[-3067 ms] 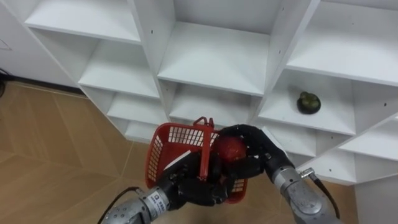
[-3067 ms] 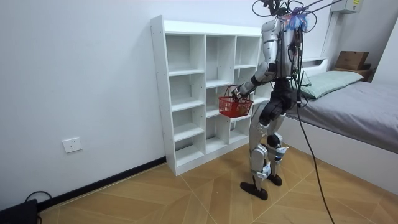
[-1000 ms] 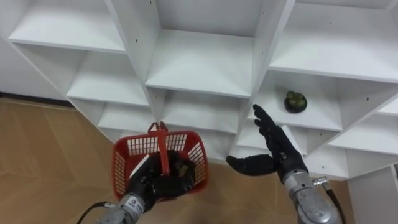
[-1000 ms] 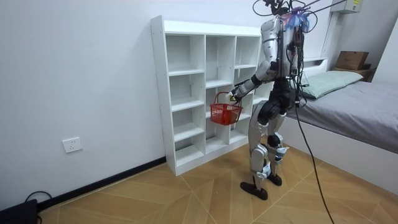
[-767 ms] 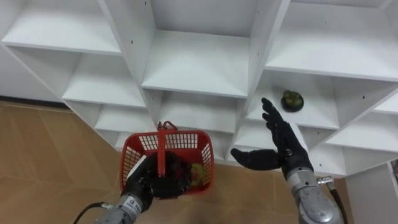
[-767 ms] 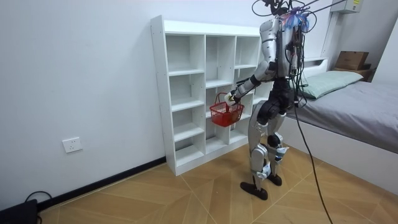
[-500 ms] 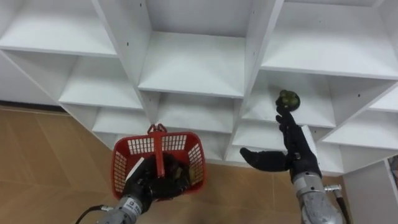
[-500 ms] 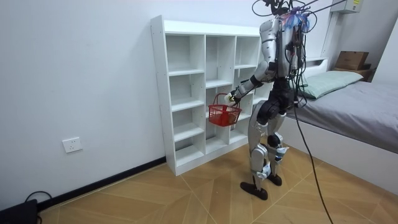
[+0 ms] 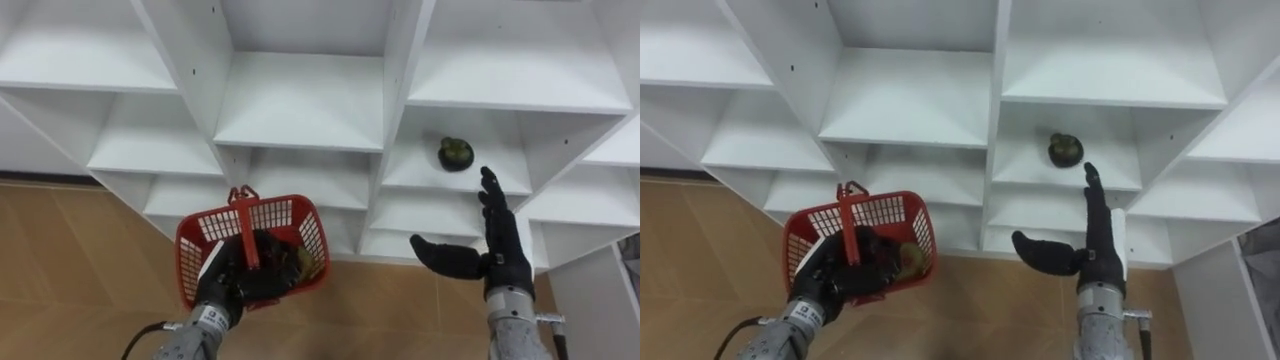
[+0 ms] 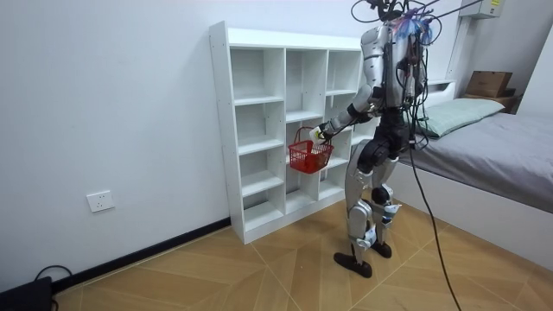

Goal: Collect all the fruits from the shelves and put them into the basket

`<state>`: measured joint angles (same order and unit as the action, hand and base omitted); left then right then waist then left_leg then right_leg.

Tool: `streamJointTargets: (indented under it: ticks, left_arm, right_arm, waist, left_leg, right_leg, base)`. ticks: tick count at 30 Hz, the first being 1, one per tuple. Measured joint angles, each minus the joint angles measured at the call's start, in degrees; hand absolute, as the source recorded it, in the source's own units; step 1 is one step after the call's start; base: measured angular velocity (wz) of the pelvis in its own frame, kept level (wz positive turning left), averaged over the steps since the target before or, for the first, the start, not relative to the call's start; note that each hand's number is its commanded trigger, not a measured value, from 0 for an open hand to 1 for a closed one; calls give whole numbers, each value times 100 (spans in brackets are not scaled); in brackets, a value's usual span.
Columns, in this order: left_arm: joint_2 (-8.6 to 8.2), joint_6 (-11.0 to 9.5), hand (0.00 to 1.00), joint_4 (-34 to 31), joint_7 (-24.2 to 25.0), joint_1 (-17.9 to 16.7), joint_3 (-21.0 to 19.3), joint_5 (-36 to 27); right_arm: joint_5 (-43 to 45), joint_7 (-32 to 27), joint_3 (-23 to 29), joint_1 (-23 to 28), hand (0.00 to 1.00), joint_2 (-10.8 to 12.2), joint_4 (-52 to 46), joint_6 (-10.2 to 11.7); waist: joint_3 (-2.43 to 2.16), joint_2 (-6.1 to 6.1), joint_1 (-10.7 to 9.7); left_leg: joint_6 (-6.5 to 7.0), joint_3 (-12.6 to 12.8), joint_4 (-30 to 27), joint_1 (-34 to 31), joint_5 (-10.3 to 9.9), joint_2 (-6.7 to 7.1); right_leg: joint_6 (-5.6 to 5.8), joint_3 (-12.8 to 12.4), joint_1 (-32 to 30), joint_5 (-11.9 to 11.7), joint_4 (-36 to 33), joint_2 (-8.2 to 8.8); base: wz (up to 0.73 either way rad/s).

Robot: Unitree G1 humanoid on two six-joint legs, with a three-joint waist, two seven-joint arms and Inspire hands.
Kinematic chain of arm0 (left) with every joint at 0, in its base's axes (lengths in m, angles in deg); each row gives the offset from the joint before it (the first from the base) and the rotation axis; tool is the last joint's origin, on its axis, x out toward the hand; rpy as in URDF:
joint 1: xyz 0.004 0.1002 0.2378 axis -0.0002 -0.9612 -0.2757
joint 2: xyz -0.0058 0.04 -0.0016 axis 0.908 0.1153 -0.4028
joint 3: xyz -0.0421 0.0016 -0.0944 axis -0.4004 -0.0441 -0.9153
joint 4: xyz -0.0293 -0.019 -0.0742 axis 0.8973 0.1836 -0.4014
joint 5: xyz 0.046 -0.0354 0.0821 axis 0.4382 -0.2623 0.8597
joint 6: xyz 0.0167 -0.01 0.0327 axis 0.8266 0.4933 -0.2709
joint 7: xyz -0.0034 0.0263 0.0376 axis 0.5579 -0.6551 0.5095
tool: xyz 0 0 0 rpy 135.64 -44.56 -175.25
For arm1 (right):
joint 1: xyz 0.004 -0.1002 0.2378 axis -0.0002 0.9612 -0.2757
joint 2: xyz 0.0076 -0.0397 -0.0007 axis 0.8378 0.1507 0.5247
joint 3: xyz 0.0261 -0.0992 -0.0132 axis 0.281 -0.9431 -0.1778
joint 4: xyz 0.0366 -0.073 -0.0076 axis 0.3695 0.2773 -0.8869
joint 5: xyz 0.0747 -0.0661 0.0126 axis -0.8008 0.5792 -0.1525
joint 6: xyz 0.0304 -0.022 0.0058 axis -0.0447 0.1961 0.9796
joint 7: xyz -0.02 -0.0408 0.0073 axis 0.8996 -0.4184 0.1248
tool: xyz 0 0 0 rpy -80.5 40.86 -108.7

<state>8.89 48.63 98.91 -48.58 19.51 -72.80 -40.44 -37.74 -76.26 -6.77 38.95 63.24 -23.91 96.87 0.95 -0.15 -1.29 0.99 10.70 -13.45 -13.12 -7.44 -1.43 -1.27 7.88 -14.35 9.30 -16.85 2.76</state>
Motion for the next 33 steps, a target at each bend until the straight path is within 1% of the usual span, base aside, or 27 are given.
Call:
streamJointTargets:
  ticks: [3,8,12,16,19,25,30,33]
  left_arm:
    - [-54,-8,100,1,-20,100,0,7]
    - [-39,-30,100,2,-44,113,-2,66]
    - [-37,-30,100,5,-41,122,-15,107]
    - [-17,-28,100,261,-32,143,-11,97]
    - [1,-28,100,403,-37,143,-11,103]
    - [15,-28,100,421,-56,145,-12,103]
    - [19,-29,100,420,-79,147,-12,102]
    - [57,-29,100,421,-87,160,-14,104]
  right_arm:
    - [3,-247,92,-94,0,13,0,17]
    - [33,-628,147,-312,0,21,0,34]
    - [48,-770,169,-455,0,18,9,34]
    - [46,-900,168,-655,0,1,64,34]
    - [45,-926,182,-811,0,0,269,34]
    - [42,-926,216,-1015,0,4,450,36]
    - [41,-955,342,-1117,0,-6,450,39]
    - [44,-976,347,-1197,0,-34,449,40]
  waist:
    - [-1,0,17]
    - [3,-10,14]
    - [5,-13,16]
    - [6,-14,10]
    - [5,-14,12]
    - [6,-14,21]
    - [6,-14,31]
    - [14,-26,35]
  left_leg:
    - [0,21,1,-73,0,1]
    - [0,18,5,-138,1,7]
    - [1,17,-12,-234,3,8]
    - [2,19,-15,-263,3,7]
    - [2,23,-15,-291,3,6]
    - [2,22,-17,-334,4,6]
    - [1,24,-34,-392,4,4]
    - [2,27,-76,-488,4,6]
  right_leg:
    - [0,5,-90,0,-40,13]
    - [-10,-5,-191,17,-101,28]
    - [-9,-4,-290,20,-105,26]
    - [-9,11,-309,20,-84,27]
    - [-9,20,-318,19,-85,28]
    - [-10,21,-348,18,-90,34]
    - [-10,10,-417,18,-121,52]
    - [-15,7,-538,26,-209,67]
  base:
    - [-4]
    - [-4]
    - [0]
    - [0]
    - [4]
    - [1]
    - [0]
    - [0]
